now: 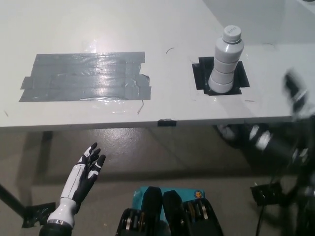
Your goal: A white bottle is kept in the middle of the desk infront of the robot and the robot picks it up with its right hand and passes it to a person
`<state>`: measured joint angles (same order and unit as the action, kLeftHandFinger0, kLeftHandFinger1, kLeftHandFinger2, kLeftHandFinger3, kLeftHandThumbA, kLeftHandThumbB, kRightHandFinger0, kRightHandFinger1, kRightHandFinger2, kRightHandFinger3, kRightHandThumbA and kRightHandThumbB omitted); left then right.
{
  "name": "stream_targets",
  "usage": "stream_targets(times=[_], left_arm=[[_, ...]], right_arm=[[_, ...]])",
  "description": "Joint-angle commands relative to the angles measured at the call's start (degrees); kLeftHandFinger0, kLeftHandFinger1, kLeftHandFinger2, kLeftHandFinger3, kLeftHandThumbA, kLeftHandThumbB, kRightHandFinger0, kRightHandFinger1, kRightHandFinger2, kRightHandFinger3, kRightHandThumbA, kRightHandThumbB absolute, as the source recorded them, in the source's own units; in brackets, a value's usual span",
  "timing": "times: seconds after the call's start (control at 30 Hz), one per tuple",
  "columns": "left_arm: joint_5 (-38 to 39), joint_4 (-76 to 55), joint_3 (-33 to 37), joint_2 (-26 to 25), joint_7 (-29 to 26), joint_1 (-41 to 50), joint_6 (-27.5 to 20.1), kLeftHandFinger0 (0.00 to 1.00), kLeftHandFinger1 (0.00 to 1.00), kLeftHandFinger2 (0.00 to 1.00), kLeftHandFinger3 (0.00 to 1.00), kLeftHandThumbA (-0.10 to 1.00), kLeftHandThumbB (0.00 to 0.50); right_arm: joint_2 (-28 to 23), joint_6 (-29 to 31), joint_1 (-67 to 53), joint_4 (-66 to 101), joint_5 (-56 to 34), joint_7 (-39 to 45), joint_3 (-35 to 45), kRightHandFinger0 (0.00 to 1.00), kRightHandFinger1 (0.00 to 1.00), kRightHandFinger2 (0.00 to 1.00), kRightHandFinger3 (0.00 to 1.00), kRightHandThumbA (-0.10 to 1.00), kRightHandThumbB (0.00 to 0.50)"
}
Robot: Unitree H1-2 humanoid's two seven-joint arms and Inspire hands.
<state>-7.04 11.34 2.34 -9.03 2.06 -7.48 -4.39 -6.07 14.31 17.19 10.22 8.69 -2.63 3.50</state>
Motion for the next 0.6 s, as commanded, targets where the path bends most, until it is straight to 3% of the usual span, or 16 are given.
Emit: stream_targets(times=[0.0, 0.1, 0.13, 0.2, 0.3, 0.33, 0.47, 0.57], left_arm=[[-0.6, -0.3, -0.4, -0.5, -0.8, -1.3, -2.7, 1.00, 1.00, 1.00, 1.00, 0.88, 0.013], [-0.5, -0.7, -0.5, -0.4, -0.8, -1.1, -2.4, 1.00, 1.00, 1.00, 1.00, 0.88, 0.015], [-0.5, -0.9, -0.5, -0.4, -0.7, -1.1, -1.8, 1.00, 1.00, 1.00, 1.00, 0.88, 0.009], [-0.3, -1.1, -0.6, -0.4, -0.5, -1.1, -1.5, 1.00, 1.00, 1.00, 1.00, 0.88, 0.011], [-0.1, -0.6, -0.7, -0.4, -0.6, -1.5, -2.0, 1.00, 1.00, 1.00, 1.00, 0.88, 0.016], [-0.2, -0.6, -0.6, -0.4, -0.6, -1.5, -2.1, 1.00, 1.00, 1.00, 1.00, 0.88, 0.015], [-0.5, -1.0, -0.5, -0.5, -0.6, -1.0, -1.9, 1.00, 1.00, 1.00, 1.00, 0.89, 0.014], [-0.6, -0.8, -0.4, -0.6, -0.6, -1.2, -2.4, 1.00, 1.00, 1.00, 1.00, 0.89, 0.020]], right_arm=[[-2.6, -7.2, 8.2, -2.5, -0.1, 0.9, 1.2, 1.00, 1.00, 1.00, 1.00, 0.90, 0.334], [-3.1, -8.9, 12.7, -10.1, -1.5, 1.0, 1.2, 1.00, 1.00, 1.00, 1.00, 0.87, 0.351], [-3.2, -7.8, 15.4, -16.3, -1.3, 0.2, 1.1, 1.00, 1.00, 1.00, 1.00, 0.84, 0.328], [-3.0, -7.6, 17.4, -20.4, -1.4, -0.3, 1.2, 1.00, 1.00, 1.00, 1.00, 0.82, 0.337], [-3.4, -9.8, 21.6, -28.4, -0.5, -0.4, 0.6, 1.00, 1.00, 1.00, 1.00, 0.85, 0.383], [-3.4, -11.0, 22.5, -30.4, -0.3, -0.3, 0.5, 1.00, 1.00, 1.00, 1.00, 0.91, 0.410], [-3.5, -12.4, 25.6, -38.2, -0.6, 0.2, 0.0, 1.00, 1.00, 1.00, 1.00, 0.95, 0.450], [-3.4, -12.3, 28.5, -44.2, -0.2, -0.1, -0.6, 1.00, 1.00, 1.00, 1.00, 0.96, 0.452]])
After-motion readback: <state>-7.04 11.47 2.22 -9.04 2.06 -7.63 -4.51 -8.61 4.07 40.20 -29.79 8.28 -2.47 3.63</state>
